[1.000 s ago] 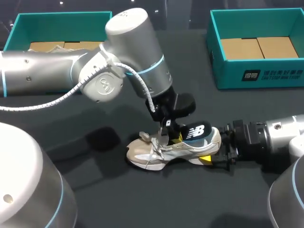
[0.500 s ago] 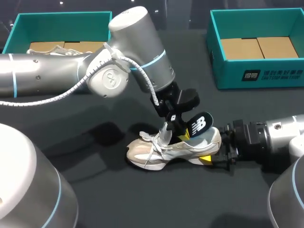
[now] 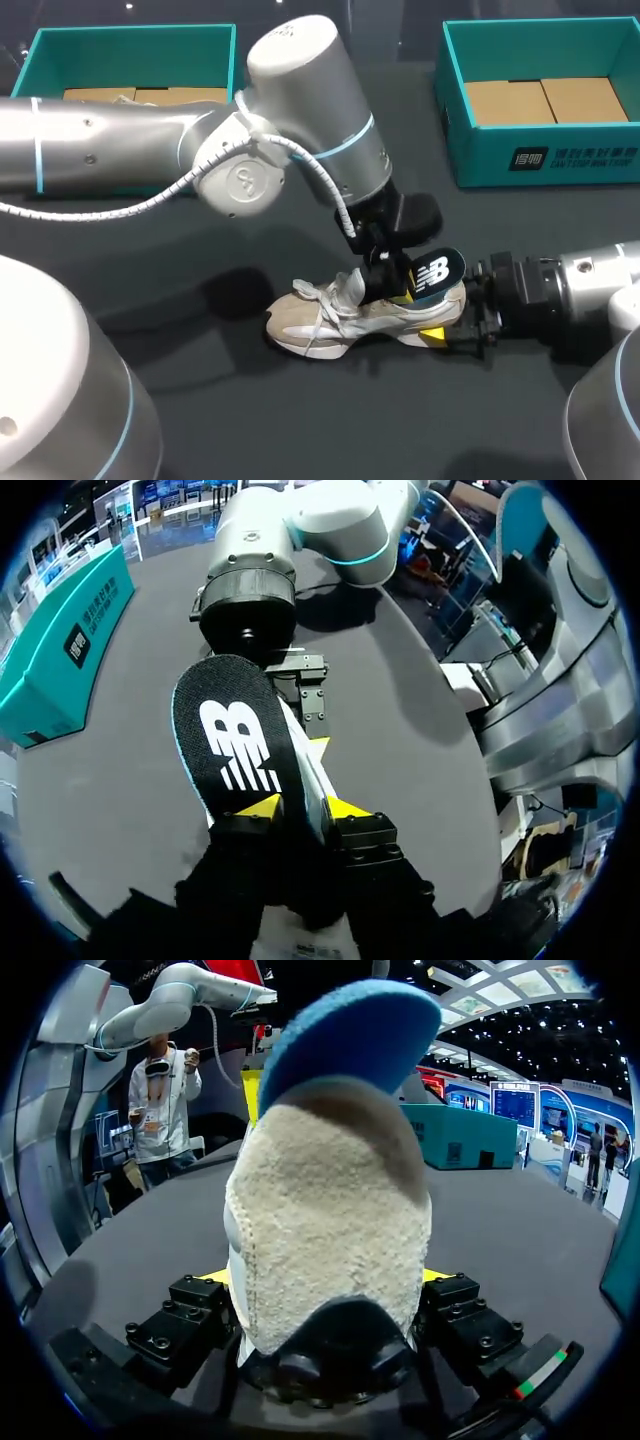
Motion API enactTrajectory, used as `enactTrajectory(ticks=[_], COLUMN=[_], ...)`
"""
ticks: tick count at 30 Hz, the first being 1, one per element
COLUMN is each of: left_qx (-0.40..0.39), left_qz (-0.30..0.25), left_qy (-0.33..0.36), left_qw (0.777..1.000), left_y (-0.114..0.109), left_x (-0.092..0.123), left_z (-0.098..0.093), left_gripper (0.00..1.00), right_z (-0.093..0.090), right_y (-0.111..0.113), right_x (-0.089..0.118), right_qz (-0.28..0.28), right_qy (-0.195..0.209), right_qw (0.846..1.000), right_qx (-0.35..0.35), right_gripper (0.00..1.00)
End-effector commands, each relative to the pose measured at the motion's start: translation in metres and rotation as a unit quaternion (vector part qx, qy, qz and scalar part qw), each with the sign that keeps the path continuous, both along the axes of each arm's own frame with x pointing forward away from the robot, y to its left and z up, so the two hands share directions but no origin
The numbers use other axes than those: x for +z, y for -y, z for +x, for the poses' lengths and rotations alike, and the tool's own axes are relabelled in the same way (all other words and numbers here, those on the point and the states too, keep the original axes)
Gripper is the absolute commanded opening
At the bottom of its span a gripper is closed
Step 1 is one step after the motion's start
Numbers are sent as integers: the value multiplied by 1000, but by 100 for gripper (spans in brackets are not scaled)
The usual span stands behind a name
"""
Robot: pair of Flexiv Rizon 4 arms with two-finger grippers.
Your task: Take the shoe out of the shoebox, open the shoe tongue, remove and reinsert the insole, then place the shoe into the shoebox
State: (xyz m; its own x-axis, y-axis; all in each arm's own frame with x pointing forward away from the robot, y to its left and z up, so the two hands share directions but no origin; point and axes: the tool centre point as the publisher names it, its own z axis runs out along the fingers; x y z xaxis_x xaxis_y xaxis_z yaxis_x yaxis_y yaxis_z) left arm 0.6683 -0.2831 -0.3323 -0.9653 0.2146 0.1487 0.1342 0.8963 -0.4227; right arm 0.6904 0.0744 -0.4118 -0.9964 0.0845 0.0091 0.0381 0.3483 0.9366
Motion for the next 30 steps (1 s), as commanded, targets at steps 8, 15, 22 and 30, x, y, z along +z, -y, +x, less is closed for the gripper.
enactTrajectory(ticks=[8, 15, 22, 30], left_qx=[76, 109, 143, 156], left_qz=[5, 13, 19, 23], left_qy=[101, 128, 143, 157], left_qw=[992, 986, 979, 975], left_y=[3, 18, 25, 27], left_x=[14, 10, 6, 3], left_z=[-14, -12, -7, -9], left_gripper=[42, 42, 42, 44], right_z=[0, 0, 0, 0], right_y=[-1, -1, -1, -1], right_x=[0, 0, 0, 0], right_qz=[-2, -2, -2, -2], right_qy=[0, 0, 0, 0], right_qw=[1000, 1000, 1000, 1000], right_qx=[0, 0, 0, 0], right_gripper=[0, 0, 0, 0])
